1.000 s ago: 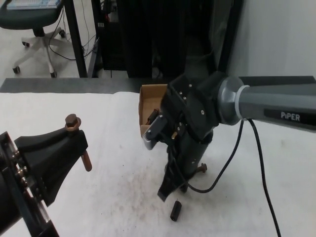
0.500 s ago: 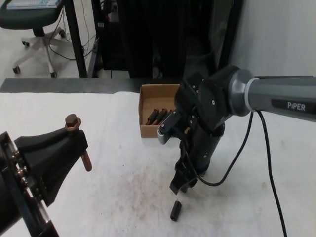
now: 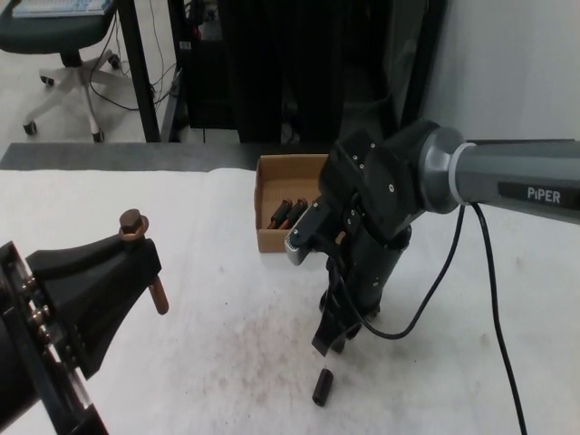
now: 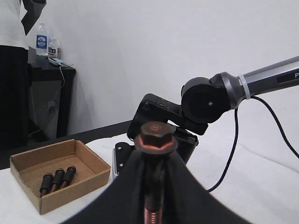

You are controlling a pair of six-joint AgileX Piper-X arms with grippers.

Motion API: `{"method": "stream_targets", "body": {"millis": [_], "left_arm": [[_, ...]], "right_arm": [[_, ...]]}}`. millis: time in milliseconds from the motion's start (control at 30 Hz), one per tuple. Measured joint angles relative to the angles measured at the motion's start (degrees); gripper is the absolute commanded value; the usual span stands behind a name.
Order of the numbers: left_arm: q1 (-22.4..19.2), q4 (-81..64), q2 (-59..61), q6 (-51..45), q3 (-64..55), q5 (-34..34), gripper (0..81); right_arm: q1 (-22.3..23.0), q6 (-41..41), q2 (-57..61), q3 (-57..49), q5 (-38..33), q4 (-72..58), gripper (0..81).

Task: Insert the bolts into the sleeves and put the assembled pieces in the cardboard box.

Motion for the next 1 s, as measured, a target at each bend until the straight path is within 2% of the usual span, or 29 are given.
{"method": "stream_targets", "body": {"millis": [200,1000], "left_arm": [[0.0,0.0,0.0,0.0,0.0,0.0,0.0],[0.0,0.0,0.0,0.0,0.0,0.0,0.0]], "right_arm": [[0.09,-0.13,0.23,0.0,0.0,-3.32,36.3],[0.09,-1.24,3.46,0.0,0.0,0.0,36.3]]}}
